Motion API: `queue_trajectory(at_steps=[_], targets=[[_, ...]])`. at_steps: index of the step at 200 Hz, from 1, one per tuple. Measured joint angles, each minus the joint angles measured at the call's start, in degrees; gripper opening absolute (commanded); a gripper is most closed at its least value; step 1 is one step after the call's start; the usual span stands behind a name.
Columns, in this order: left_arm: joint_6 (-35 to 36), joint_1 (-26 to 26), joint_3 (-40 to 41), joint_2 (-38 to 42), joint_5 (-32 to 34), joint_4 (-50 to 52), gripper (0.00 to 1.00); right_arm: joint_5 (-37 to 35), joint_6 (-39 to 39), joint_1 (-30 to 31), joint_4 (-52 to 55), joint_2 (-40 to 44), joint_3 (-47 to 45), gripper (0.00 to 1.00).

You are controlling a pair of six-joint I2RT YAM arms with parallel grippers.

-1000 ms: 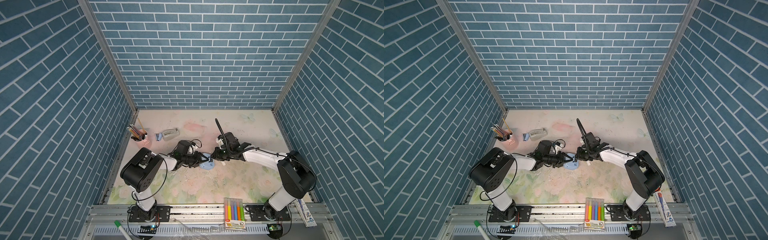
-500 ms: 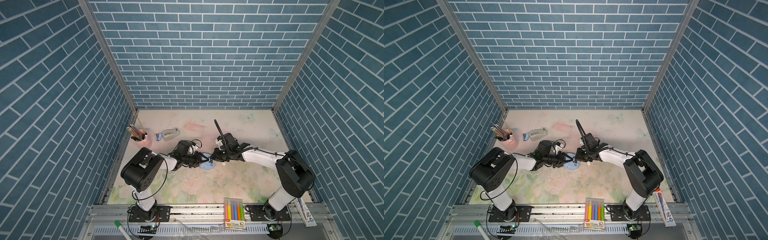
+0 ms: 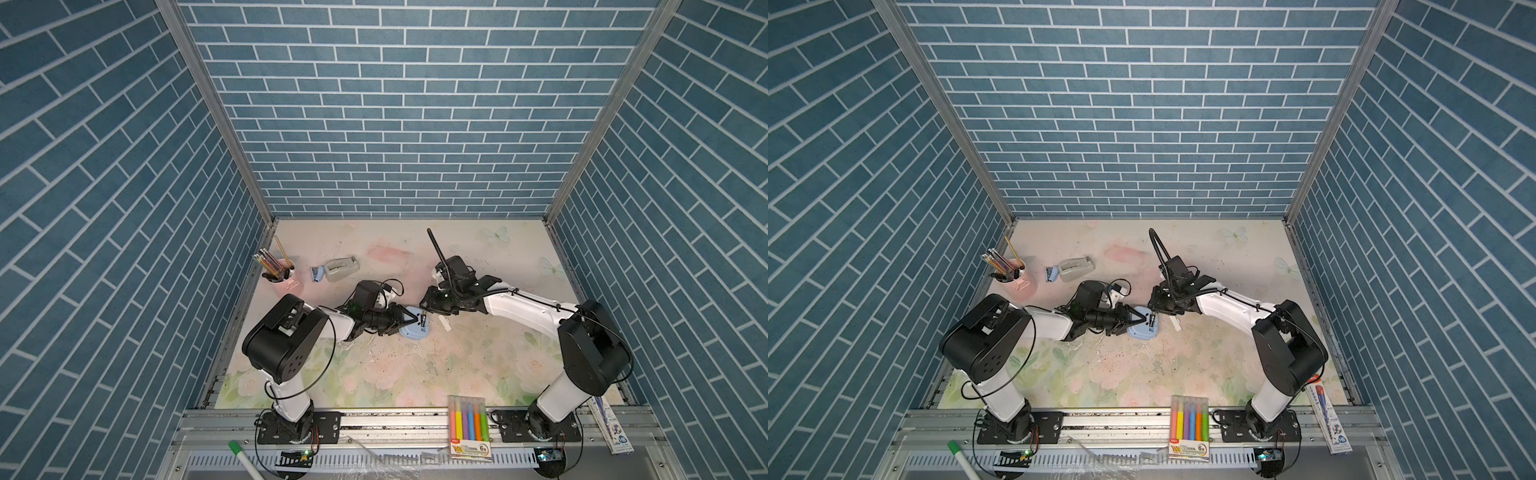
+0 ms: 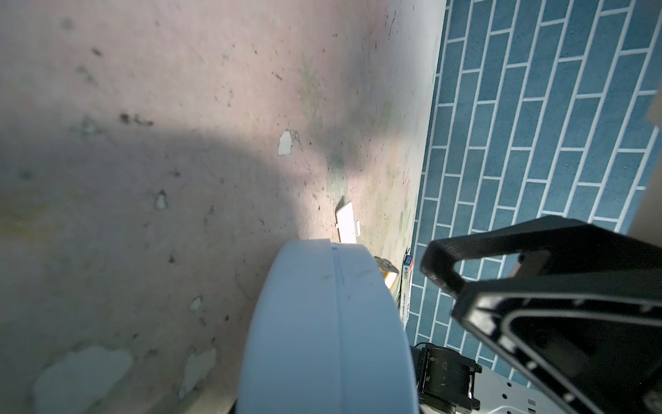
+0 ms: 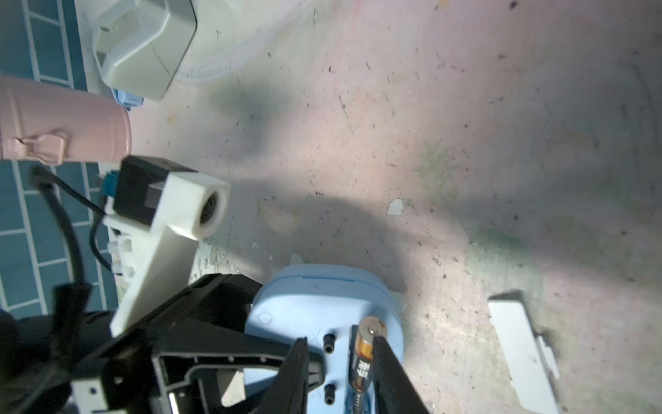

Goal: Insert the battery into the alarm
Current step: Install the battery in the alarm.

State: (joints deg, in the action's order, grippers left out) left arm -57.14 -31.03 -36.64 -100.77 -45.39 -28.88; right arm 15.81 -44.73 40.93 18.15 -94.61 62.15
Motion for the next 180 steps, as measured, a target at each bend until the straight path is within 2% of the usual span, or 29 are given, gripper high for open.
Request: queue_trajectory(at_steps=[21,93,180], targets=[[0.0,0.0,0.0,0.0,-0.1,0.0,0.0,-1.3,0.1,-0.1,1.2,-0.7,1.3,0.19],[0.0,0.0,-0.2,-0.3,-0.4,-0.1,0.0,-2.1,-0.3,-0.2,2.9,-4.7,2.0,0.07],[-0.1,0.0,-0.8,-0.9,-1.2,0.1,0.0,0.4,-0.5,-0.1,-0.7,-4.6,-0.7,0.06]])
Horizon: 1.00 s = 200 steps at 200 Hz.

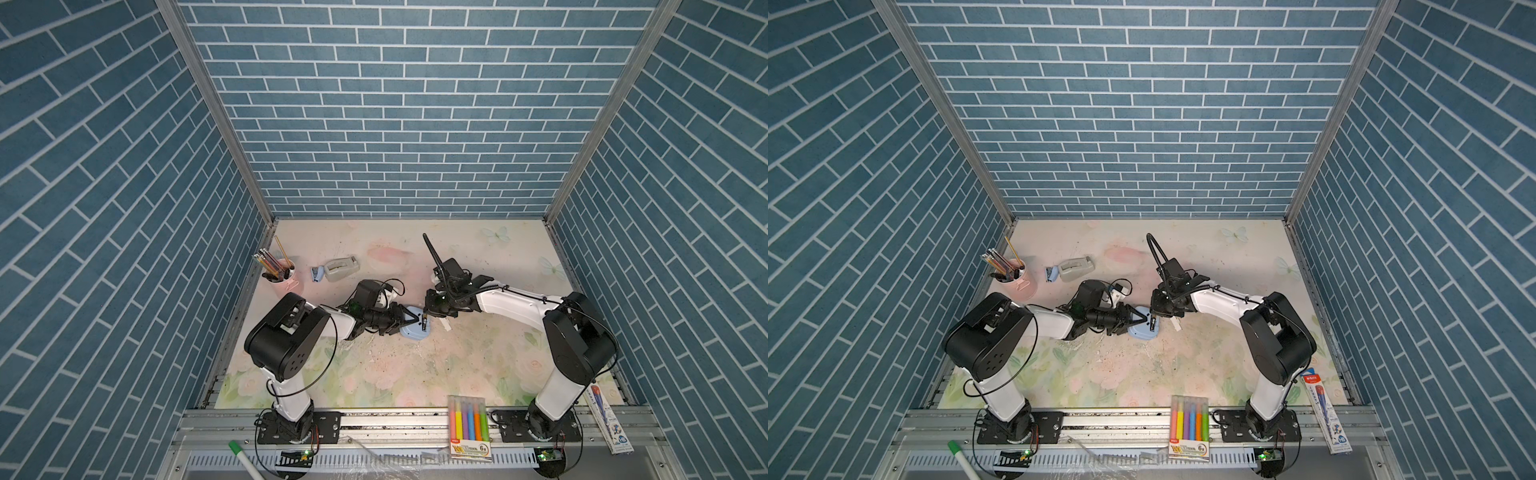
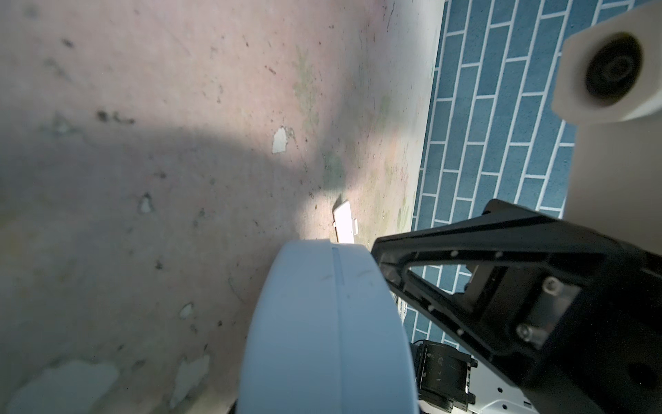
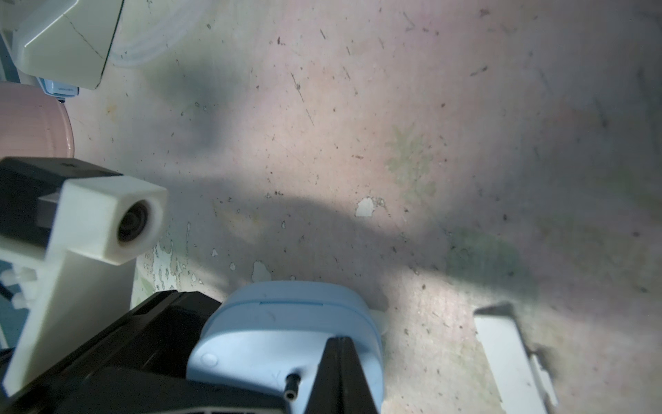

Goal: Insert the battery into the alarm
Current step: Install the battery in the alarm.

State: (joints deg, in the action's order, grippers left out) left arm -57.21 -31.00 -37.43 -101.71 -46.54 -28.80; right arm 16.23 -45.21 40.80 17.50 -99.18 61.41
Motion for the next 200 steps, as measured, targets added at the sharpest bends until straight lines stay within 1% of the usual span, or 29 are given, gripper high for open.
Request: queue_trajectory(at_steps=[51,103,133,172,200], targets=[[0.1,0.1,-0.3,-0.2,-0.7,0.3,0.0,0.2,-0.8,0.0,-1.7,0.6,-1.1,0.15],[0.1,0.1,-0.3,-0.3,-0.9,0.3,0.0,-1.0,-1.1,0.3,1.1,2.6,-0.7,0.25],[0.0,0.1,-0.3,-0.3,-0.9,0.2,0.0,-1.0,-1.4,0.7,2.0,2.8,-0.3,0.25],[0.0,0.1,-0.3,-0.6,-1.1,-0.1,0.0,-1.0,-1.5,0.7,2.2,2.8,-0.3,0.21],[0.0,0.1,-0.3,-0.8,-1.2,-0.6,0.0,-1.0,-1.5,0.7,2.2,2.8,-0.3,0.2]])
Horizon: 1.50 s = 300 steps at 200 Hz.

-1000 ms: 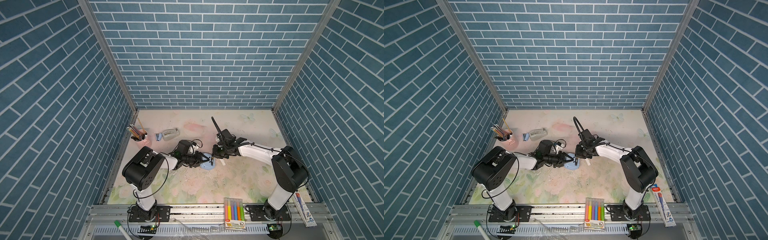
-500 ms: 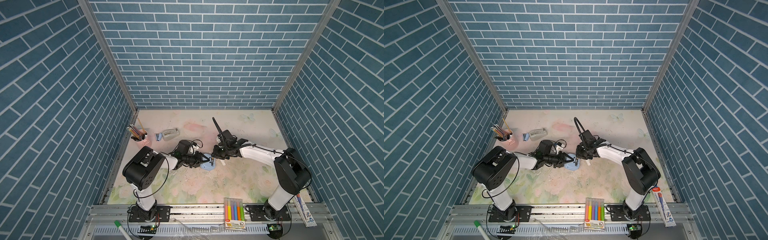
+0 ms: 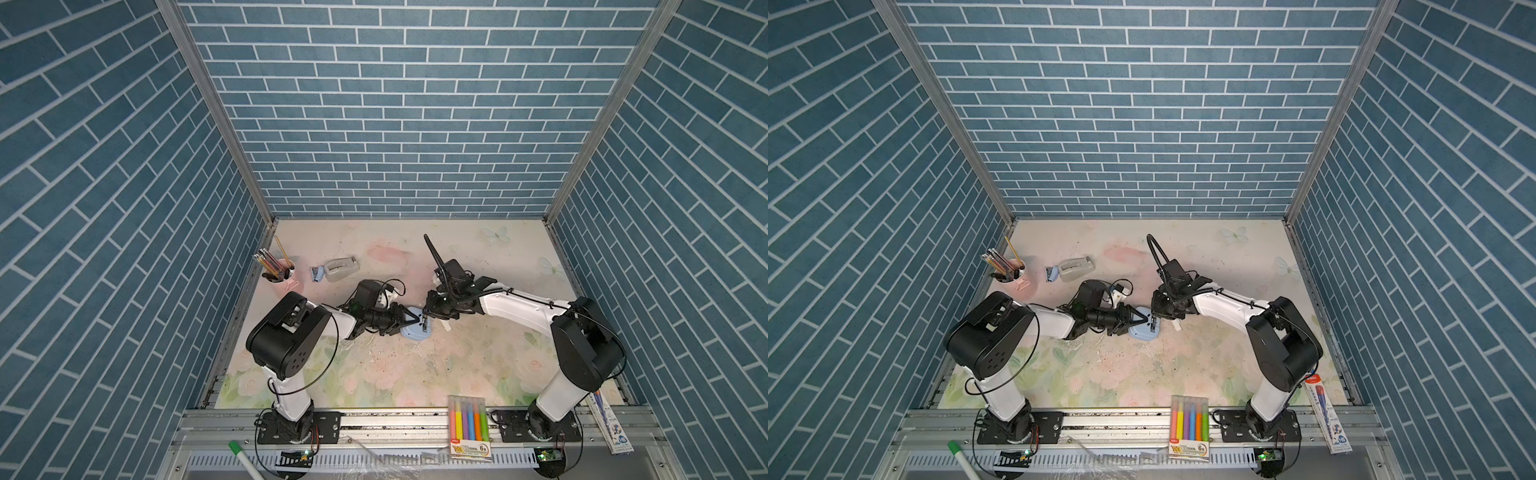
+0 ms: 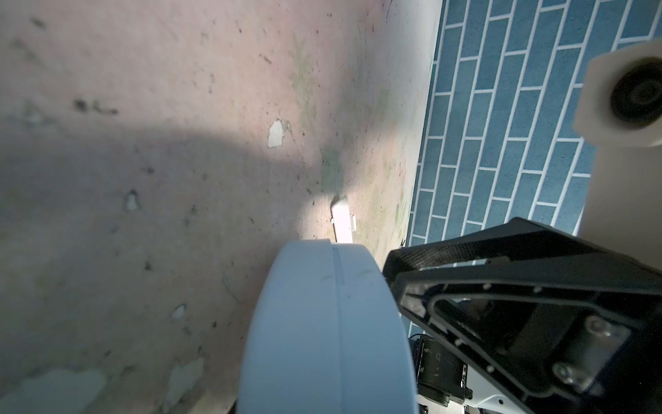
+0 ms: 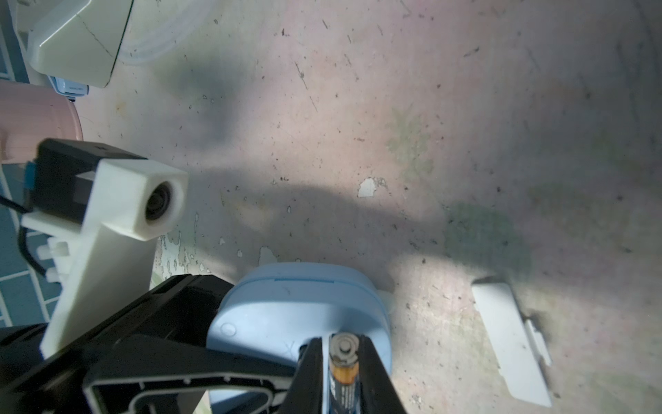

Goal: Insert the battery into the alarm
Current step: Install the battery in the alarm.

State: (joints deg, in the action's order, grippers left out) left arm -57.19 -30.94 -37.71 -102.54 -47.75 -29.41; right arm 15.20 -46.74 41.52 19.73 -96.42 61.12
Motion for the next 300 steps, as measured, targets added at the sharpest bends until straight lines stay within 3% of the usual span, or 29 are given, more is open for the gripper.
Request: queue_trajectory(at_steps=[72,225,300], targets=[[-0.4,0.2,0.0,0.0,0.1,-0.1,0.0,0.1,-0.7,-0.2,0.2,0.0,-0.2,0.08],[-0.6,0.6,-0.1,-0.1,-0.2,0.0,0.0,4.6,-1.9,0.0,-3.6,0.7,-3.9,0.1],[-0.3,0.5,-0.2,-0.1,0.0,0.0,0.0,4.2,-1.9,0.5,2.4,0.7,-1.7,0.11]])
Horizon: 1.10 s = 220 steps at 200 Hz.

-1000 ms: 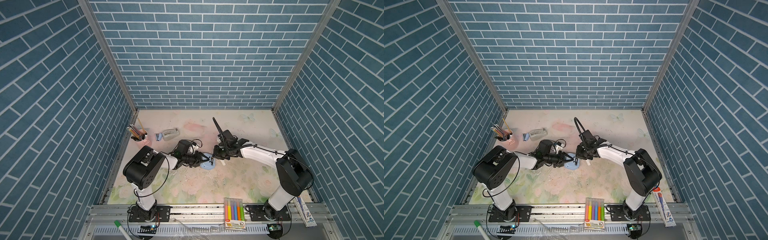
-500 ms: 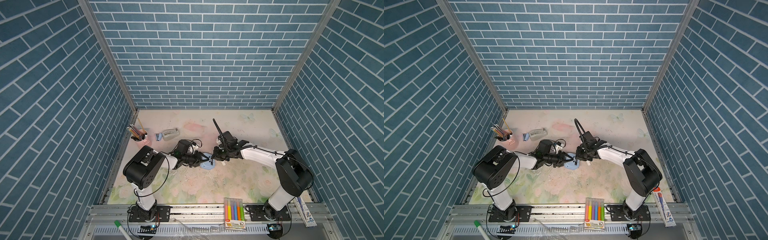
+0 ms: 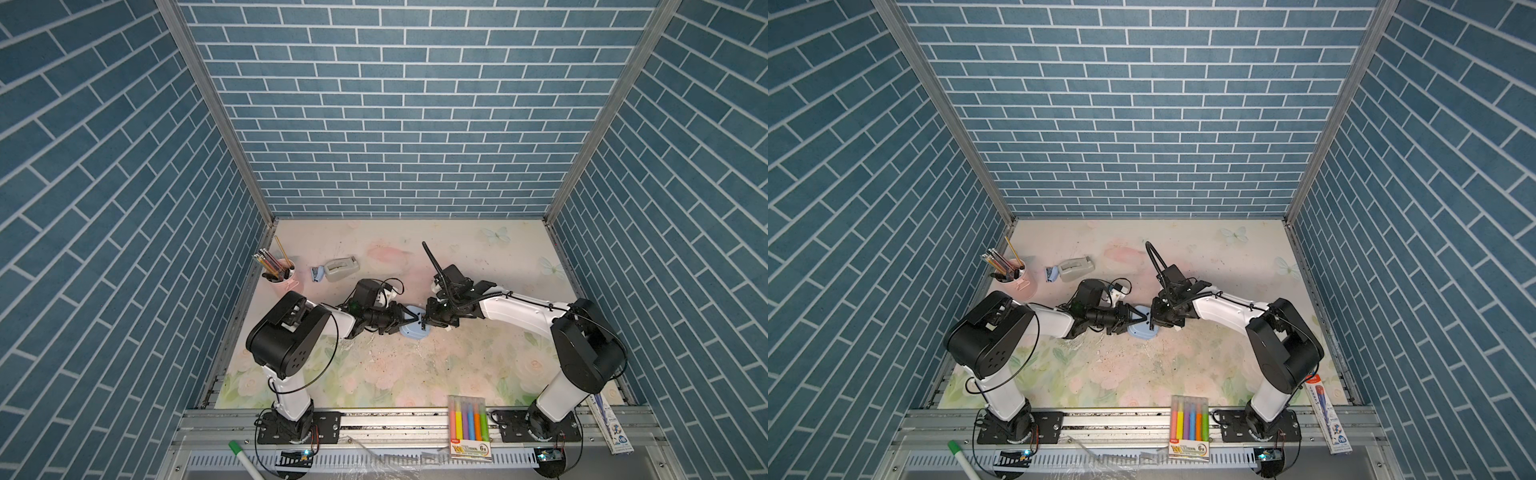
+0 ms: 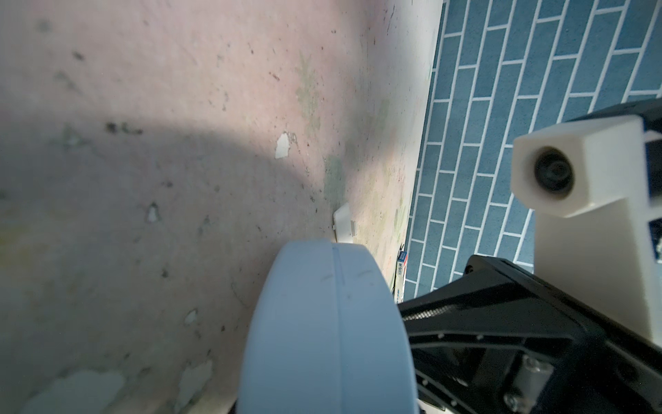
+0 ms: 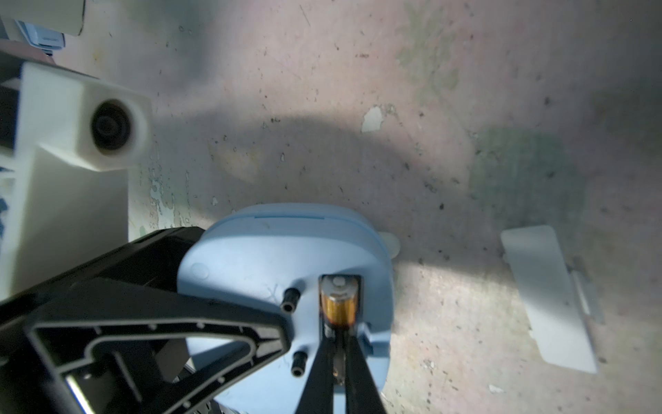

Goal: Insert the battery into the alarm
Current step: Install the battery in the alarm.

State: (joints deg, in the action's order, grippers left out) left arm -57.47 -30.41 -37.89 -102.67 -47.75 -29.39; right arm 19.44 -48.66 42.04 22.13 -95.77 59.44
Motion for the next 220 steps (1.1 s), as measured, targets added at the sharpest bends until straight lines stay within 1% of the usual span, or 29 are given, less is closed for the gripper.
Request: queue_trajectory(at_steps=[34,70,113,139,220], targets=[[0.1,-0.1,-0.1,0.0,0.1,0.2,0.0,-0.8,0.0,-1.5,2.5,-0.2,2.9,0.11],[0.1,-0.1,-0.2,0.0,0.1,0.2,0.0,-1.9,-0.2,-2.7,2.8,-0.5,4.3,0.15],[0.1,-0.1,-0.3,-0.1,0.1,0.3,0.0,-1.9,-0.4,-3.0,2.4,-4.2,5.6,0.17],[0.1,-0.1,-0.3,-0.1,0.0,0.3,0.0,-1.5,-0.5,-3.2,1.5,-5.3,5.7,0.17],[0.1,-0.1,-0.3,-0.2,0.0,0.3,0.0,-0.3,-0.6,-2.8,-0.2,-5.3,5.4,0.16]])
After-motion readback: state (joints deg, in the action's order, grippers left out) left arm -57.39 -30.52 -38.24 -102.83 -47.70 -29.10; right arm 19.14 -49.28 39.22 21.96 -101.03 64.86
